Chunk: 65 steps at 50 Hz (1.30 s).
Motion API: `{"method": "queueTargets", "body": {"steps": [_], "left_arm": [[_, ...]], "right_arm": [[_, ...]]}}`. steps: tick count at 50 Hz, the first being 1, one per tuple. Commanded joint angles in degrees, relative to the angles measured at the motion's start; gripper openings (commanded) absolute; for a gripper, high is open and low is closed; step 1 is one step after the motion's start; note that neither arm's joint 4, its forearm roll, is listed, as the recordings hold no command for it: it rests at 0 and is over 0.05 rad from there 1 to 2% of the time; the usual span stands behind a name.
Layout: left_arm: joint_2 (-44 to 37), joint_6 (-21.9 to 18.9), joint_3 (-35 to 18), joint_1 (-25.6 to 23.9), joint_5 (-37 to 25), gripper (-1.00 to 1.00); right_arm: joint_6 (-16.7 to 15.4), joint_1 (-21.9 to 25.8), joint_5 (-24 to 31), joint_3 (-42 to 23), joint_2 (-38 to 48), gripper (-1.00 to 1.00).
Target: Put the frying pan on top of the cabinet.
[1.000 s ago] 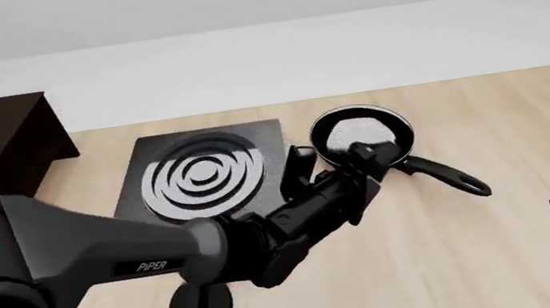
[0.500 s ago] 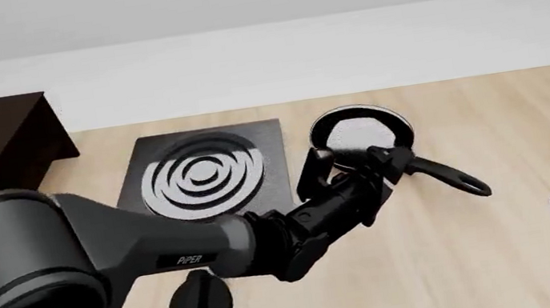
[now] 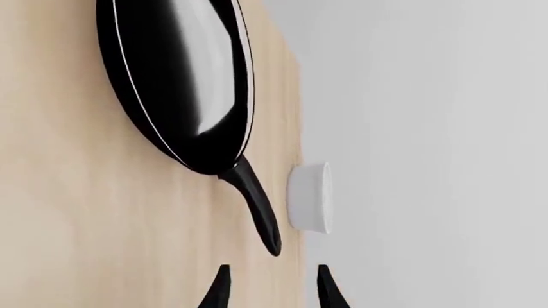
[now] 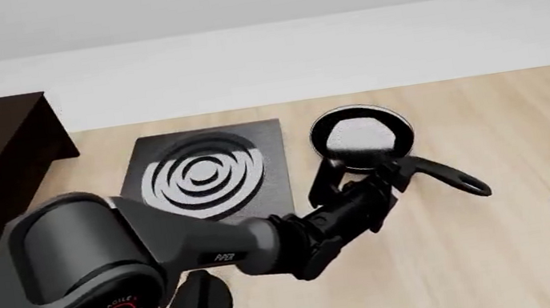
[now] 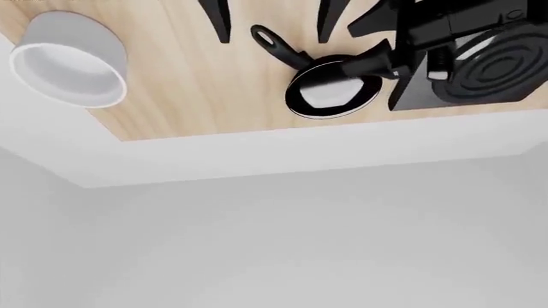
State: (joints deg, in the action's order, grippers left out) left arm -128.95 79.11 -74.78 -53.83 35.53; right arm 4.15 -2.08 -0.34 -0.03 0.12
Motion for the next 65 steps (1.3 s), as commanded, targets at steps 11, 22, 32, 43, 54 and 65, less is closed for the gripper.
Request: {"method": "queueTargets", "body": {"steps": [11,22,32,43,54,65], "left_arm": [[-3.8,-0.8,-4.3,-1.2,-2.0,1.00],[-5.3,-0.8,-5.9,-1.8,-2.5,1.00],[-6.7,-0.9,-7.7,-2.0,-2.8,1.00],[-8.7,-0.6,-10.1,-2.2,-4.0,1.00],[-9.5,-0.9,-11.7,-2.4,-4.7,1.00],[-9.3,-0.8,-12.8,-3.2,-5.1,1.00]], "right_arm": [[0.5,-0.6,0.2,-0.3,0.0,1.00],[1.0,-0.8,0.4,-0.5,0.1,1.00],[1.5,-1.0,0.2,-0.3,0.3,1.00],[1.9,-1.2,-0.1,-0.3,0.8,1.00],[2.5,-1.4,-0.5,-0.3,1.2,1.00],[2.8,-1.6,-0.3,-0.2,1.0,1.00]]}}
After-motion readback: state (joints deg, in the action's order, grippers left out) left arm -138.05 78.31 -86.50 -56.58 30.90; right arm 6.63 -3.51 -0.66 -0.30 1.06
